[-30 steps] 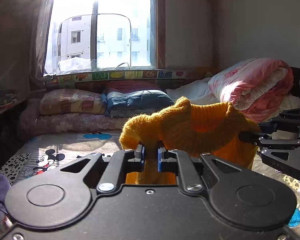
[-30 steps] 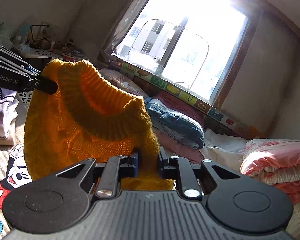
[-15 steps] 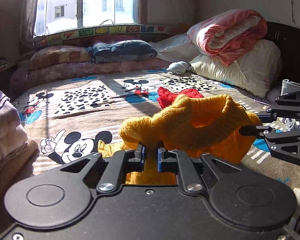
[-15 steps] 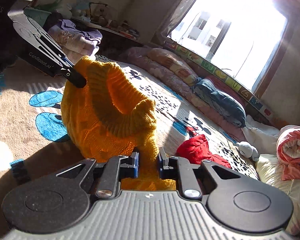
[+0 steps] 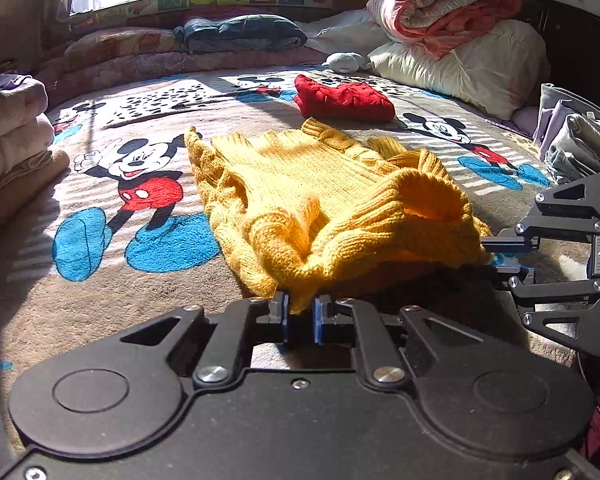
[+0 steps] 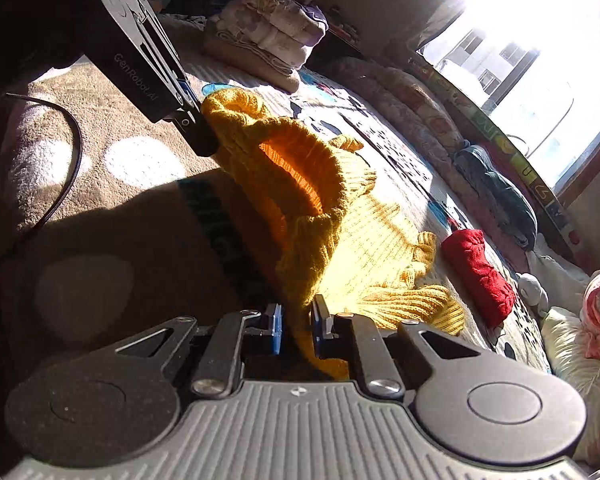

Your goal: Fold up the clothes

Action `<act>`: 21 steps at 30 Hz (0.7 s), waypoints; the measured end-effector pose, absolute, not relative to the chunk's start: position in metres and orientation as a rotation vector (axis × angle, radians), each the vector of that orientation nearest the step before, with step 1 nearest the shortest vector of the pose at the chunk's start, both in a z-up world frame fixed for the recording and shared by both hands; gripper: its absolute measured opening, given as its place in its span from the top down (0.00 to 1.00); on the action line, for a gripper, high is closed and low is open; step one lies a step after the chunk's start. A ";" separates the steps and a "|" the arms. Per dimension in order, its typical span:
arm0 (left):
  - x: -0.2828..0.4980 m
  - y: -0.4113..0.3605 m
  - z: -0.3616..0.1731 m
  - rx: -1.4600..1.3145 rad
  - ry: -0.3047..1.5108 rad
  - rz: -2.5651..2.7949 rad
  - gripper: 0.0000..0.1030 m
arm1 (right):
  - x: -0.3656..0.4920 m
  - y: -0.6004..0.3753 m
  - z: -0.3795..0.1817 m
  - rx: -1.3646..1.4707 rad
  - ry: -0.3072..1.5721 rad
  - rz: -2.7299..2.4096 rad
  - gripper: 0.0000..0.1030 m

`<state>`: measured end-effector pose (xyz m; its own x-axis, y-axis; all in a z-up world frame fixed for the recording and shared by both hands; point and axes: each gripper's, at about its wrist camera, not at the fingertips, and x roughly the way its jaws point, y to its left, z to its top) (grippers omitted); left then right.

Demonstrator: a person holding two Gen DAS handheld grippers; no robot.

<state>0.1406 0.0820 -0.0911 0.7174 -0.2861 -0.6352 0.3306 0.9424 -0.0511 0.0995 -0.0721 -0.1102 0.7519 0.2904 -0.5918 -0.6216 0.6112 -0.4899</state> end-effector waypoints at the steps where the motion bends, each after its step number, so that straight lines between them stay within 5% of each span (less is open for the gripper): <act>1: 0.133 0.083 -0.096 0.047 0.720 -0.346 0.92 | 0.091 -0.072 -0.114 -0.738 0.495 0.555 0.84; 9: 0.059 0.113 -0.111 -0.223 0.931 -0.306 0.85 | 0.047 -0.098 -0.095 -0.444 0.608 0.577 0.80; 12: 0.037 0.126 -0.101 -0.433 0.929 -0.293 0.56 | 0.050 -0.131 -0.081 -0.095 0.657 0.553 0.72; 13: 0.033 0.129 -0.098 -0.506 0.906 -0.288 0.35 | 0.056 -0.148 -0.077 0.074 0.675 0.539 0.65; 21: 0.084 0.143 -0.122 -0.958 0.759 -0.187 0.33 | 0.111 -0.209 -0.133 0.857 0.702 0.330 0.49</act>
